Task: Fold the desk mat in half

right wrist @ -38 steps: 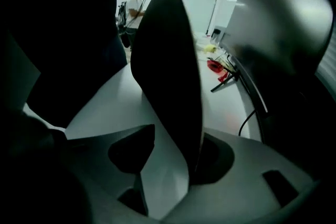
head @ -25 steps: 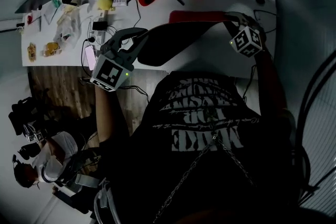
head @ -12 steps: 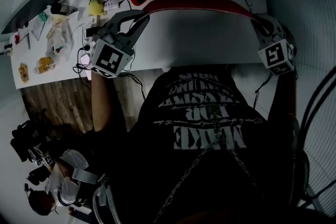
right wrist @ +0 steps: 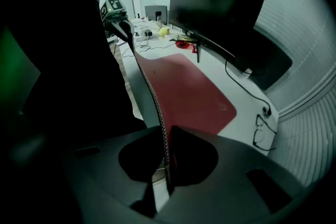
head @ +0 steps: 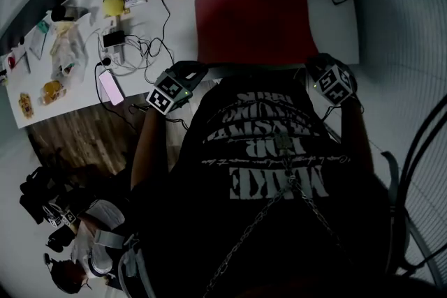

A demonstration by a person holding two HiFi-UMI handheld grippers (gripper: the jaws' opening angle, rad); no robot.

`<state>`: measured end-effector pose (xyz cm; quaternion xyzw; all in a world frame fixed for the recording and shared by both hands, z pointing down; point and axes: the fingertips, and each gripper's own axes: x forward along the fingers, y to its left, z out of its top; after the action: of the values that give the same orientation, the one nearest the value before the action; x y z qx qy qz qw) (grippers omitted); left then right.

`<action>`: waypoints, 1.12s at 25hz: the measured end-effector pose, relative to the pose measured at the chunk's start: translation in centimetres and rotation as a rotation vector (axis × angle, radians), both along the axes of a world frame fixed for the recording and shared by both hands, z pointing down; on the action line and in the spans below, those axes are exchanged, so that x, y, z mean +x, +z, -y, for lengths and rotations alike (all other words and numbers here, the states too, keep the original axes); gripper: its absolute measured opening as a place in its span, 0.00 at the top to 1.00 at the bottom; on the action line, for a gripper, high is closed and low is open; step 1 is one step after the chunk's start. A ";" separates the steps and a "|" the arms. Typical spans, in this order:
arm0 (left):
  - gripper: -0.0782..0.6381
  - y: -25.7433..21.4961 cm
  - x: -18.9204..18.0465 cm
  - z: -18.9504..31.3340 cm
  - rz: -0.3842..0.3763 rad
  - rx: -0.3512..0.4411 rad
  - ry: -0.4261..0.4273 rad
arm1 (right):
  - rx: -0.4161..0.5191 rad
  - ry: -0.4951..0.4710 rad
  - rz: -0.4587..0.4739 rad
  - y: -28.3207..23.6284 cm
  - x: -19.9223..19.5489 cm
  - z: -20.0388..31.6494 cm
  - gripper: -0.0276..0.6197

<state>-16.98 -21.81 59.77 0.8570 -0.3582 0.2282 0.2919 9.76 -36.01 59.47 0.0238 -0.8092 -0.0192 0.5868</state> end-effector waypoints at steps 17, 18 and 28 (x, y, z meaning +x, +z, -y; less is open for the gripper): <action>0.86 4.6 -5.0 9.0 0.141 -0.095 -0.292 | -0.025 0.021 0.051 4.9 -4.9 9.8 0.93; 0.86 4.8 -5.7 9.9 0.157 -0.095 -0.301 | -0.022 0.030 0.054 5.0 -5.6 10.8 0.93; 0.86 7.5 -9.9 17.0 0.205 -0.178 -0.365 | -0.052 0.148 0.029 7.3 -9.6 17.4 0.93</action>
<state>-26.85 -38.85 67.31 0.7211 -0.5135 0.2885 0.3649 0.18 -53.40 66.78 0.0684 -0.8139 0.0455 0.5752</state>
